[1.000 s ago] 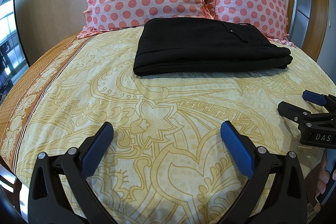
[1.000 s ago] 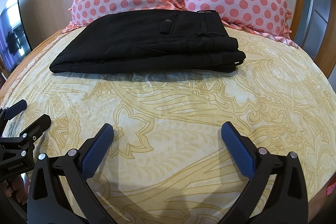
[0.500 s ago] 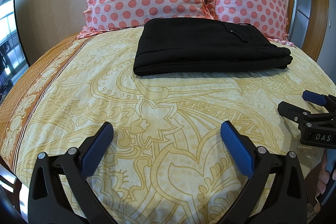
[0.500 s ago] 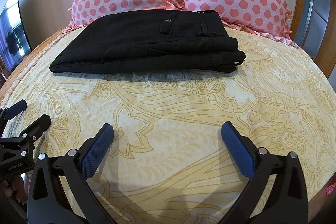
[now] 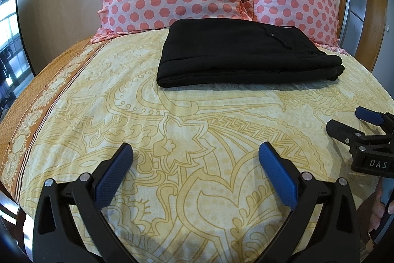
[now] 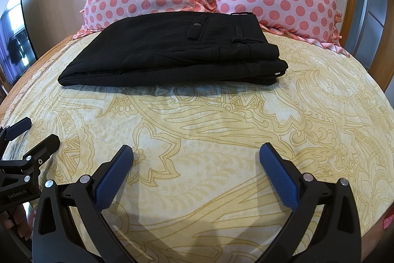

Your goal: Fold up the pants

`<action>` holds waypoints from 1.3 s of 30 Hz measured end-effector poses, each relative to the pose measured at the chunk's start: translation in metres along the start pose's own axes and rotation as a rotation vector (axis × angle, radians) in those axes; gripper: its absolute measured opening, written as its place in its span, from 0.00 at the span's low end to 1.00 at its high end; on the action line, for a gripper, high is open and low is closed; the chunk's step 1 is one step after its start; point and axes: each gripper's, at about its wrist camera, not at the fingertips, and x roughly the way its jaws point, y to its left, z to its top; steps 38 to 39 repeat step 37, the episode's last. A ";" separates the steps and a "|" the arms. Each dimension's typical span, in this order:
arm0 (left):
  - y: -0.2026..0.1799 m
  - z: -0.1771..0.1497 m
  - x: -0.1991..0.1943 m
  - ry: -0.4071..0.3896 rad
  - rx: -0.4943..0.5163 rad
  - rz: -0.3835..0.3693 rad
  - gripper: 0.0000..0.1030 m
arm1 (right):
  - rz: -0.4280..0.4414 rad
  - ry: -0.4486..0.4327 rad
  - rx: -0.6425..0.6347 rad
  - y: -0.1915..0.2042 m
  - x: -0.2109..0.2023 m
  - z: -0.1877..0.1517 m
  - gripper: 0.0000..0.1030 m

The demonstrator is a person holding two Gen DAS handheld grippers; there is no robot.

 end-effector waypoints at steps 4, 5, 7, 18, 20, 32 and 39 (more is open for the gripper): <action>0.002 0.002 0.000 0.019 0.003 -0.002 0.98 | 0.000 0.000 0.000 0.000 0.000 0.000 0.99; 0.002 0.003 0.000 0.024 0.005 -0.003 0.98 | 0.000 0.000 0.000 0.000 0.000 0.000 0.99; 0.002 0.003 0.000 0.027 0.008 -0.009 0.98 | 0.000 0.000 0.000 0.000 0.000 0.000 0.99; 0.003 0.003 -0.001 0.033 0.006 -0.013 0.98 | 0.000 -0.001 0.001 0.000 0.000 0.000 0.99; 0.003 0.003 -0.001 0.036 0.005 -0.012 0.98 | 0.000 -0.001 0.001 0.000 0.000 0.000 0.99; 0.005 0.004 0.000 0.030 0.011 -0.010 0.98 | -0.001 -0.001 0.001 0.000 0.000 0.000 0.99; 0.005 0.003 -0.001 0.024 0.012 -0.011 0.98 | -0.001 -0.001 0.001 0.000 0.000 0.000 0.99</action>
